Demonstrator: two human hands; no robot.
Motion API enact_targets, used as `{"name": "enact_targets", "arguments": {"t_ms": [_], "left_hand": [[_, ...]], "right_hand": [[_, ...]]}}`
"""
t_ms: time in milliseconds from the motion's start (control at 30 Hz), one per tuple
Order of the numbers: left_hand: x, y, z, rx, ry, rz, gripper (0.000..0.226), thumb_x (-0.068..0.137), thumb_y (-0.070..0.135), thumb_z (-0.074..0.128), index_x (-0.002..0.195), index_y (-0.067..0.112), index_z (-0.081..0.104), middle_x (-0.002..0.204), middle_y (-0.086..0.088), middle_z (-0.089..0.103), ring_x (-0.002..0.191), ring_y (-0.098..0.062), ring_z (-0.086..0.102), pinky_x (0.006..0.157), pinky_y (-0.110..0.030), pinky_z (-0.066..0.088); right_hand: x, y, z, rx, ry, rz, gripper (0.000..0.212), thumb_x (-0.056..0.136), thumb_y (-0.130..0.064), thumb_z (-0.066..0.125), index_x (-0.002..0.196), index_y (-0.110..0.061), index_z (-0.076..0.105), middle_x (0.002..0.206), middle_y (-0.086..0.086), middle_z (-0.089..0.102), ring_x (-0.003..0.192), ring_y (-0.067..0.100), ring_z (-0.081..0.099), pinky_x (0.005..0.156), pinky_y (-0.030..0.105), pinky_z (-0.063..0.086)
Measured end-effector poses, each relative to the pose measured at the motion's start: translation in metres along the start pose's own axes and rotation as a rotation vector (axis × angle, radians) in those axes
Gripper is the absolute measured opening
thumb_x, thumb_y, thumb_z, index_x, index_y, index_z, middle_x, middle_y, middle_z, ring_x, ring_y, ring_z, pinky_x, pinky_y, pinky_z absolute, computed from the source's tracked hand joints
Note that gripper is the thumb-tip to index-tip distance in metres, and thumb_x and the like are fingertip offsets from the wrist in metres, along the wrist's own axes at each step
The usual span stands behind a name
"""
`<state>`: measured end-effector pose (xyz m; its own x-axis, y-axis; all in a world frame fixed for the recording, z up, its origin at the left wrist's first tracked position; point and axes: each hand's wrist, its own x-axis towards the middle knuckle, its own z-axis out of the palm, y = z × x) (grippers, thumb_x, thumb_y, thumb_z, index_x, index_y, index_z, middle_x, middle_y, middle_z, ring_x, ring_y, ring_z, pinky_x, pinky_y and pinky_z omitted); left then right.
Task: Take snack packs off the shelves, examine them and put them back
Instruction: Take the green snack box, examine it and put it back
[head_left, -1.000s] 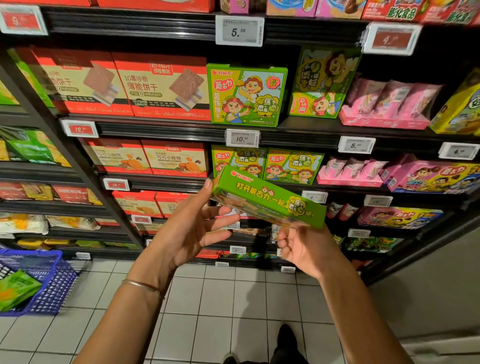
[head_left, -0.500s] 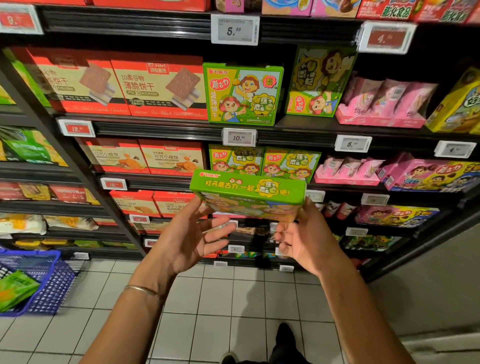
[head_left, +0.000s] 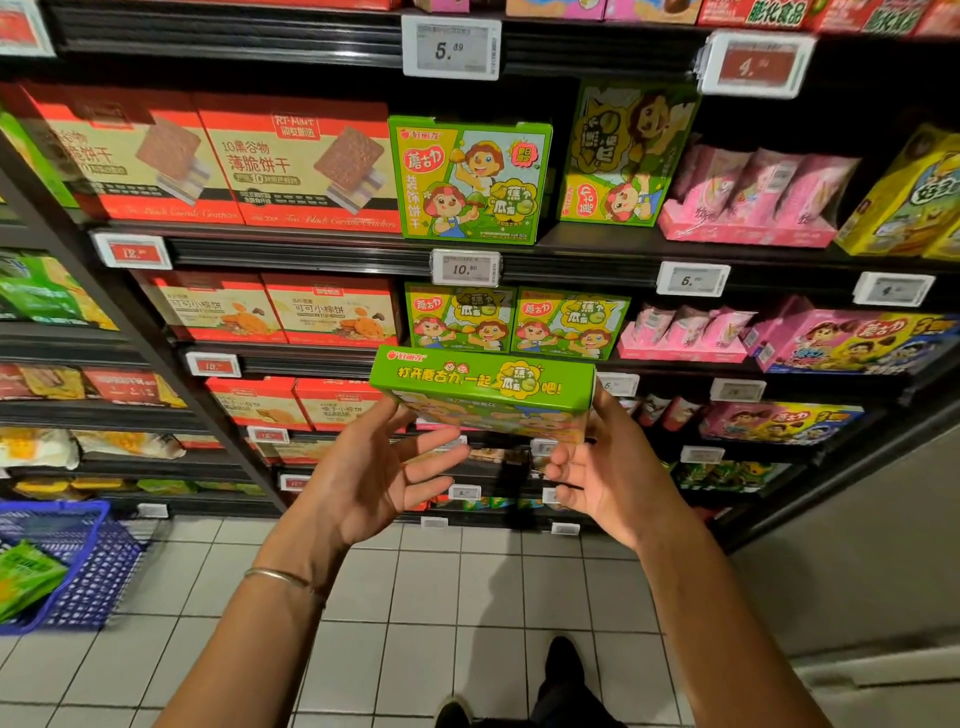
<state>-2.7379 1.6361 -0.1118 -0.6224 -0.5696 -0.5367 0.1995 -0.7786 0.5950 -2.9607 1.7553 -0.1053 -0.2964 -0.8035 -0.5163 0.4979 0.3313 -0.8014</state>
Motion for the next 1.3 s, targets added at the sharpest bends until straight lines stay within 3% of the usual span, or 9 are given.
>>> {"name": "enact_targets", "arguments": {"t_ms": [167,367,500,600,733,833,933,1100,1300], "left_hand": [[-0.002,-0.001,-0.001,0.040,-0.110,0.008,0.045,0.104,0.036,0.045,0.143,0.017,0.058,0.138,-0.027,0.065,0.112,-0.040,0.072,0.065,-0.038,0.066],[-0.003,0.001,0.000,0.017,-0.192,0.030,0.056,0.094,0.044,0.054,0.147,0.028,0.059,0.135,-0.023,0.068,0.088,-0.040,0.079,0.057,-0.040,0.066],[-0.001,0.000,-0.004,0.019,-0.229,0.067,0.055,0.095,0.045,0.061,0.146,0.026,0.059,0.131,-0.017,0.072,0.082,-0.035,0.080,0.060,-0.044,0.066],[-0.001,-0.004,-0.007,0.101,-0.207,0.131,0.057,0.088,0.030,0.069,0.144,0.034,0.060,0.141,-0.010,0.067,0.101,-0.034,0.077,0.071,-0.048,0.066],[0.004,-0.009,-0.011,0.108,-0.160,0.234,0.059,0.092,0.011,0.062,0.148,0.029,0.054,0.136,-0.015,0.069,0.106,-0.035,0.075,0.072,-0.046,0.066],[0.006,-0.011,-0.010,0.150,-0.119,0.153,0.053,0.093,0.019,0.056,0.146,0.013,0.058,0.122,-0.011,0.075,0.091,-0.028,0.078,0.063,-0.042,0.066],[0.005,-0.020,-0.005,0.094,-0.247,-0.124,0.062,0.087,0.023,0.065,0.146,0.007,0.058,0.125,-0.014,0.072,0.078,-0.029,0.079,0.045,-0.031,0.060],[0.002,-0.035,0.003,0.027,-0.803,-0.268,0.044,0.106,0.029,0.040,0.136,0.010,0.066,0.124,-0.010,0.074,0.085,-0.012,0.072,0.074,-0.023,0.062],[0.013,-0.037,0.004,0.045,-0.500,-0.319,0.045,0.095,0.026,0.057,0.136,0.011,0.069,0.119,-0.027,0.071,0.049,-0.016,0.064,0.049,-0.029,0.062]], "right_hand": [[0.000,0.000,-0.009,0.019,0.020,0.004,0.058,0.086,-0.073,0.055,0.109,-0.022,0.074,0.078,0.006,0.065,0.068,0.017,0.059,0.061,0.031,0.045],[-0.003,-0.004,-0.008,0.058,0.044,-0.029,0.061,0.074,-0.064,0.066,0.116,-0.020,0.068,0.115,0.008,0.076,0.097,0.022,0.068,0.073,0.035,0.043],[-0.001,-0.003,-0.011,0.079,0.045,-0.067,0.066,0.083,-0.057,0.065,0.134,-0.015,0.066,0.129,0.011,0.072,0.122,0.032,0.068,0.091,0.049,0.057],[-0.001,-0.004,-0.015,0.025,0.023,-0.174,0.063,0.089,-0.052,0.063,0.139,-0.014,0.060,0.134,0.015,0.068,0.126,0.039,0.063,0.108,0.071,0.043],[-0.009,-0.014,-0.013,0.017,-0.218,-0.411,0.042,0.109,-0.036,0.047,0.151,-0.034,0.048,0.147,0.011,0.059,0.122,0.030,0.063,0.100,0.062,0.051],[-0.016,-0.023,-0.003,0.044,-0.361,-0.494,0.050,0.103,-0.028,0.053,0.151,-0.038,0.048,0.126,0.020,0.055,0.090,0.036,0.050,0.070,0.042,0.060],[-0.019,-0.030,0.009,-0.099,-0.180,-0.651,0.051,0.091,-0.027,0.065,0.140,-0.039,0.056,0.093,0.010,0.063,0.075,0.023,0.060,0.059,0.030,0.058],[-0.019,-0.037,0.006,-0.197,0.085,-0.747,0.040,0.087,-0.025,0.069,0.123,-0.042,0.061,0.062,-0.005,0.059,0.059,0.011,0.060,0.056,0.024,0.053],[-0.019,-0.032,-0.007,-0.205,0.111,-0.736,0.037,0.092,-0.019,0.070,0.125,-0.033,0.059,0.061,-0.006,0.058,0.062,0.012,0.061,0.066,0.032,0.054]]}}
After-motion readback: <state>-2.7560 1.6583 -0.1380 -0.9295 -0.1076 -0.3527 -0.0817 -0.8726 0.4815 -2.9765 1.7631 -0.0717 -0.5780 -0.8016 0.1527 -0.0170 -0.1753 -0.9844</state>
